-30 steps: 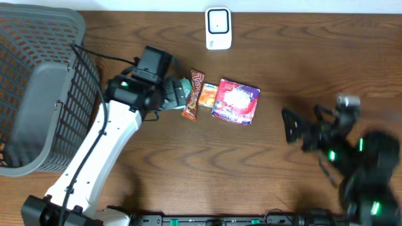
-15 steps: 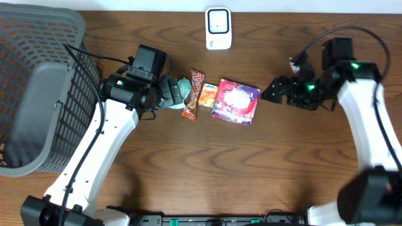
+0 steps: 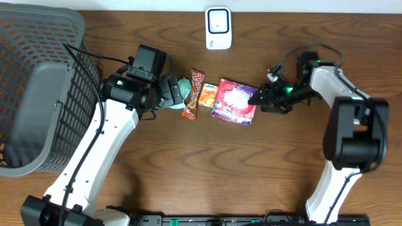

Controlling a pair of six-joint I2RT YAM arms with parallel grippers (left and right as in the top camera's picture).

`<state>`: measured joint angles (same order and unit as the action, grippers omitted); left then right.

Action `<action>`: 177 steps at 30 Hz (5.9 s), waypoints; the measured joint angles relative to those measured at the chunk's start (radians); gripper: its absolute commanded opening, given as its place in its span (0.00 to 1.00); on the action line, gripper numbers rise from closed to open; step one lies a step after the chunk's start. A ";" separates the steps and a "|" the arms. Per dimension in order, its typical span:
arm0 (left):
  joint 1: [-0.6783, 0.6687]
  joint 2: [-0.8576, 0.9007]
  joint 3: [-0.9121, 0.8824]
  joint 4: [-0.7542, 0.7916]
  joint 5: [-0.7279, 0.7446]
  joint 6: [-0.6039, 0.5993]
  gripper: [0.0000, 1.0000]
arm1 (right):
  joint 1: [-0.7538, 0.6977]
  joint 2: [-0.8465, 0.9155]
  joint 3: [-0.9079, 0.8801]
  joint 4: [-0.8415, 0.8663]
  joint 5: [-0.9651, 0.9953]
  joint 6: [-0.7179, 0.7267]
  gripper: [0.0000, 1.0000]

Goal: Scan the item barcode

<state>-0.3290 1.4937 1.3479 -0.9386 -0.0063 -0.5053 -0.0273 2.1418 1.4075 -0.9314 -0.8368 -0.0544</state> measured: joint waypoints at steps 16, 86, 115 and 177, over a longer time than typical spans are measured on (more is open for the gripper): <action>0.000 0.000 0.000 0.001 0.000 0.000 0.98 | 0.032 0.041 0.108 -0.064 0.033 0.026 0.01; 0.000 0.000 0.000 0.000 0.000 0.000 0.98 | -0.020 0.042 0.107 -0.062 0.104 -0.114 0.02; 0.000 0.000 0.000 0.000 0.000 0.000 0.98 | 0.456 -0.056 0.246 -0.242 1.341 0.590 0.85; 0.000 0.001 0.000 0.001 0.000 0.000 0.98 | 0.228 0.088 0.439 0.655 0.318 0.598 0.01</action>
<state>-0.3290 1.4944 1.3479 -0.9379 -0.0063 -0.5053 0.2005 2.2299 1.8462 -0.2768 -0.5190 0.5438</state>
